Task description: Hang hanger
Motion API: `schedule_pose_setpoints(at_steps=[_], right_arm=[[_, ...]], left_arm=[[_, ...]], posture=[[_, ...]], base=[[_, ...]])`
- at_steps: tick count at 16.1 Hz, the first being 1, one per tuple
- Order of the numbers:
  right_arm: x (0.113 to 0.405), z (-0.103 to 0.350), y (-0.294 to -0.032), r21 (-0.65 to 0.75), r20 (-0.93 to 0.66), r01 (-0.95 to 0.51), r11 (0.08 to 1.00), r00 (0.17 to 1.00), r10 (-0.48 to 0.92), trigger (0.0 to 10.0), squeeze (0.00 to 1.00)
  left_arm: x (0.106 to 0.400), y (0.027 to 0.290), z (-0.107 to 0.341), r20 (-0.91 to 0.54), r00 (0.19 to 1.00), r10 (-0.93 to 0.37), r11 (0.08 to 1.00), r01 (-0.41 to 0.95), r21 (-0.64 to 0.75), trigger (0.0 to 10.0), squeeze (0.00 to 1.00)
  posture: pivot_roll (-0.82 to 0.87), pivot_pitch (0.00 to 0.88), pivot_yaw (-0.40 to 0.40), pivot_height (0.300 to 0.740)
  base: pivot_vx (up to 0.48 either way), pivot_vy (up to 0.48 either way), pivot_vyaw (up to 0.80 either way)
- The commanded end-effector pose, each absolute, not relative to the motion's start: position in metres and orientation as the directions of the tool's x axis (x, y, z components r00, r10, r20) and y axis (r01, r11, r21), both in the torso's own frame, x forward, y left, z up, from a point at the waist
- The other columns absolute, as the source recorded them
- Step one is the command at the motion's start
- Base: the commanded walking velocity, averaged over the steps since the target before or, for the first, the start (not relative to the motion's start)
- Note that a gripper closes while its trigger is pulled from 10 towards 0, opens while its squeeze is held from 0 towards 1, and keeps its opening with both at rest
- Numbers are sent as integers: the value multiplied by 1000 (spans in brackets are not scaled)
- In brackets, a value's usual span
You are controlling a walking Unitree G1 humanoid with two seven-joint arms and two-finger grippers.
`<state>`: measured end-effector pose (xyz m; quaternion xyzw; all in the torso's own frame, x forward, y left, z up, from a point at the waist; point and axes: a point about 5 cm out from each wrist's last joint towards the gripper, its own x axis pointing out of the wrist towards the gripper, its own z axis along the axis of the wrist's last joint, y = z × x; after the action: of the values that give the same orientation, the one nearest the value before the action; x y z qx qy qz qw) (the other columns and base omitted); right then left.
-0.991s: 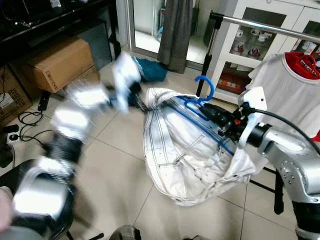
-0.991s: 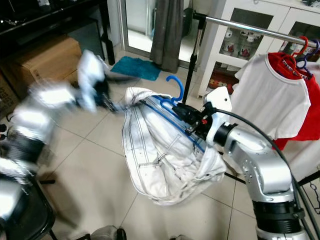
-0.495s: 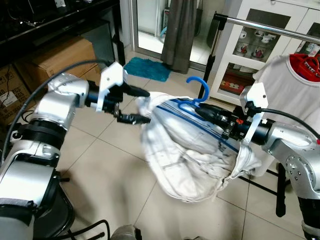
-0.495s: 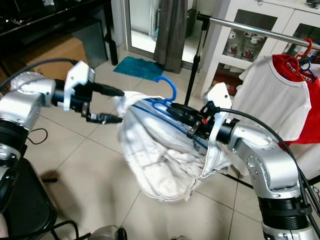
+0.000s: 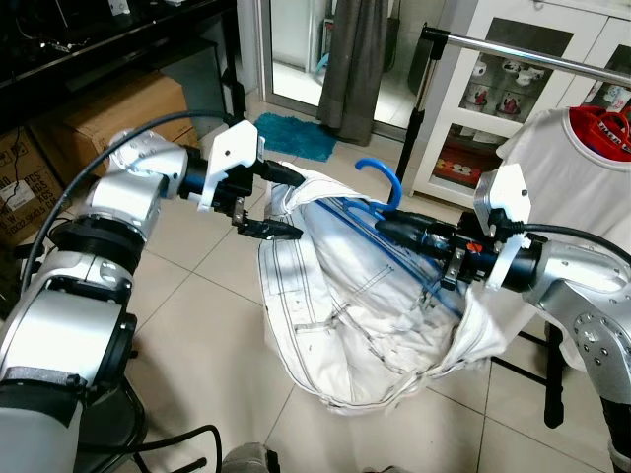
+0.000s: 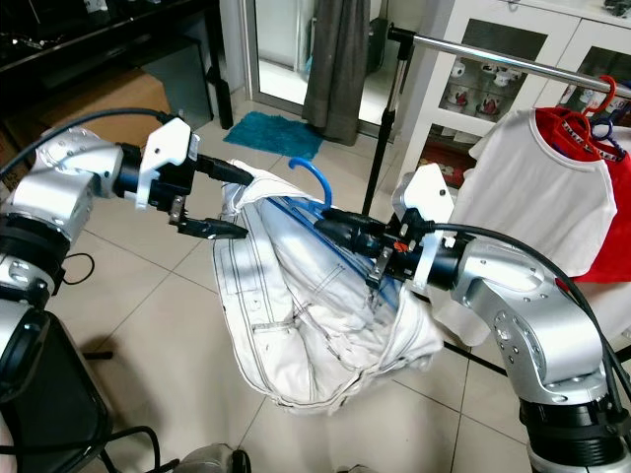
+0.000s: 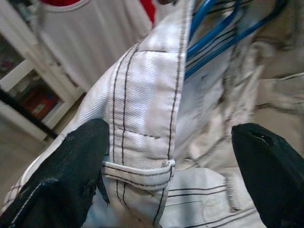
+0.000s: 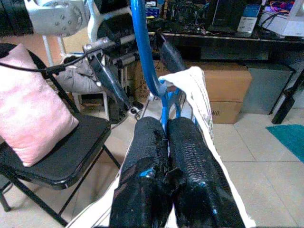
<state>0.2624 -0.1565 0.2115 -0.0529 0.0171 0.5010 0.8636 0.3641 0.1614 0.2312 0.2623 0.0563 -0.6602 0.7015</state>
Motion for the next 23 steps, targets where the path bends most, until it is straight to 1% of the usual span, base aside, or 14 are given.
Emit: schedule_pose_setpoints(at_steps=[1, 3, 4, 6, 11, 13, 14, 15, 17, 18, 19, 20, 21, 23], right_arm=[[258, 219, -150, -105, -64, -893, 438, 446, 893, 0, 0], [259, 218, -150, -106, -74, -890, 443, 451, 889, 0, 0], [261, 217, -150, -108, -79, -885, 452, 461, 884, 0, 0], [263, 216, -151, -111, -89, -880, 462, 472, 877, 0, 0], [269, 211, -153, -132, -131, -860, 493, 508, 851, 0, 0], [270, 211, -154, -138, -136, -855, 501, 517, 845, 0, 0], [270, 211, -154, -138, -134, -854, 502, 518, 845, 0, 0], [269, 212, -153, -136, -127, -863, 487, 503, 855, 0, 0], [265, 215, -149, -129, -110, -884, 450, 464, 879, 0, 0], [262, 218, -146, -126, -97, -901, 415, 428, 899, 0, 0], [261, 219, -145, -125, -95, -907, 403, 415, 905, 0, 0], [259, 220, -144, -124, -96, -914, 387, 399, 912, 0, 0], [257, 220, -143, -123, -98, -919, 375, 388, 917, 0, 0], [255, 221, -142, -121, -97, -924, 363, 375, 922, 0, 0]], left_arm=[[363, 153, 250, -389, 63, -919, -78, 939, 335, 10000, 0], [362, 155, 255, -393, 40, -919, -100, 939, 330, 10000, 0], [361, 157, 256, -419, 37, -907, -119, 933, 340, 10000, 0], [360, 160, 255, -439, 43, -898, -124, 931, 345, 10000, 0], [358, 173, 265, -370, 69, -926, -66, 938, 341, 10000, 0], [360, 178, 266, -391, 98, -915, -50, 935, 352, 10000, 0], [361, 181, 264, -421, 126, -898, -45, 927, 372, 10000, 0], [361, 180, 256, -445, 132, -886, -42, 932, 360, 10000, 0], [362, 176, 246, -451, 115, -885, -42, 945, 323, 10000, 0], [362, 170, 239, -426, 94, -900, -42, 953, 299, 10000, 0], [362, 166, 236, -411, 81, -908, -43, 958, 284, 10000, 0], [363, 161, 231, -396, 61, -916, -48, 965, 258, 5765, 0], [363, 155, 227, -398, 38, -917, -58, 972, 226, 0, 0], [362, 145, 220, -393, -10, -919, -82, 983, 165, 0, 0]], posture=[[-43, 0, -8, 740], [-40, 0, -11, 740], [-38, 0, -13, 740], [-38, 0, -13, 740], [-32, 0, -18, 740], [-31, 0, -17, 740], [-27, 0, -17, 740], [-26, 0, -17, 740], [-28, 0, -15, 740], [-32, 0, -11, 740], [-33, 0, -10, 740], [-36, 0, -8, 740], [-41, 0, -3, 740], [-48, 0, 4, 740]], base=[[0, 0, 0], [0, 0, 0], [0, 0, 0], [0, 0, 0], [0, 0, 0], [0, 0, 0], [0, 0, 0], [0, 0, 0], [0, 0, 0], [0, 0, 0], [0, 0, 0], [0, 0, 0], [0, 0, 0], [0, 0, 0]])
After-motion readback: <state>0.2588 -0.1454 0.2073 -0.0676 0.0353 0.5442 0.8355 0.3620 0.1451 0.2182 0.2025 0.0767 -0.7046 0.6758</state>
